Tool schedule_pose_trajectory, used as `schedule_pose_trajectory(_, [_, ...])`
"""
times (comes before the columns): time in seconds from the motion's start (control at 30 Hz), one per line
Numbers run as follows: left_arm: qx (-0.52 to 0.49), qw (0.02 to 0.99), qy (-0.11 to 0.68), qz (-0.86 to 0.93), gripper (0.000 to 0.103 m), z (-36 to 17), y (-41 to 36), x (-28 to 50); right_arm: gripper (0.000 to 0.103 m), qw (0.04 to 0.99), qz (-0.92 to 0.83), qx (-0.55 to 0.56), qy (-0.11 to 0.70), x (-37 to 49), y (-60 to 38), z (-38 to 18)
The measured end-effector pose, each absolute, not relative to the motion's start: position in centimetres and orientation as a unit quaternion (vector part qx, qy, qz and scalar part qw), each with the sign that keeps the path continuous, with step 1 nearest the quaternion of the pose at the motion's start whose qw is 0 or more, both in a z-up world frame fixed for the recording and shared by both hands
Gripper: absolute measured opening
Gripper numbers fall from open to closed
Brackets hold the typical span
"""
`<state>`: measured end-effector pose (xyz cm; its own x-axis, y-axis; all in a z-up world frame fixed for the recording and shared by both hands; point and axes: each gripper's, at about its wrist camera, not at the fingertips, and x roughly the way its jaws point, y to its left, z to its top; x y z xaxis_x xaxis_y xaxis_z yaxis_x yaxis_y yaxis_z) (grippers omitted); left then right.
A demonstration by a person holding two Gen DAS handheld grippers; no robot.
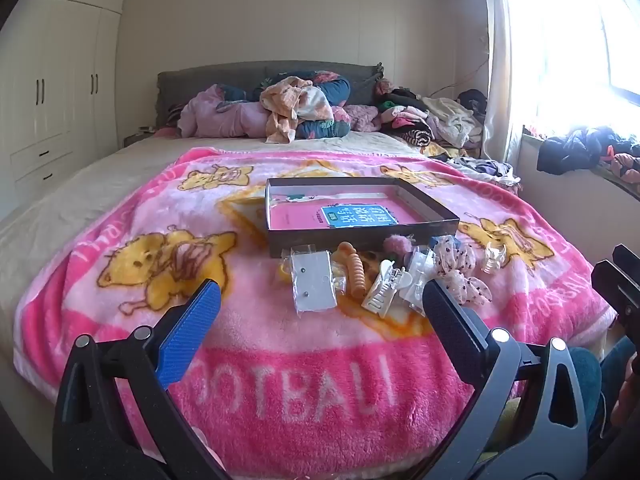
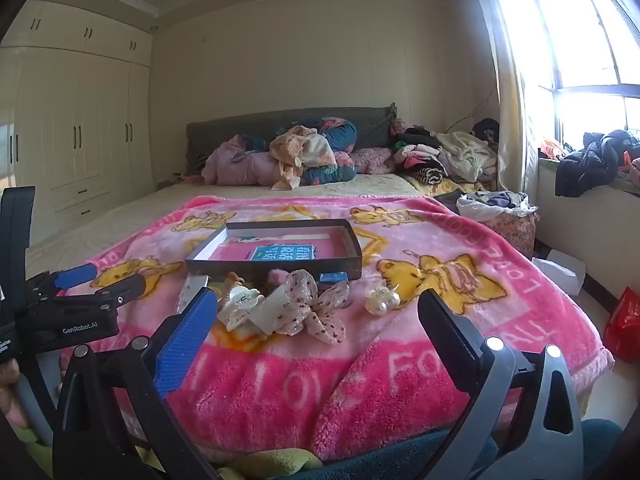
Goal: Organize jewelry
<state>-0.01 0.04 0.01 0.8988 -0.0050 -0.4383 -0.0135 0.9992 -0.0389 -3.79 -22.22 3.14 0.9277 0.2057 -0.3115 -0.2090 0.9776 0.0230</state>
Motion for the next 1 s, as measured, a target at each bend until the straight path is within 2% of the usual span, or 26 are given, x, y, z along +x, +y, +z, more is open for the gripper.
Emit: schedule_pose_trajectory(1.0, [-0.018, 0.974, 0.226, 0.003, 0.093, 0.02, 0.04, -0.01, 0.097, 0.983, 0.103, -0.012, 0.154, -4.05, -22.72, 3.44])
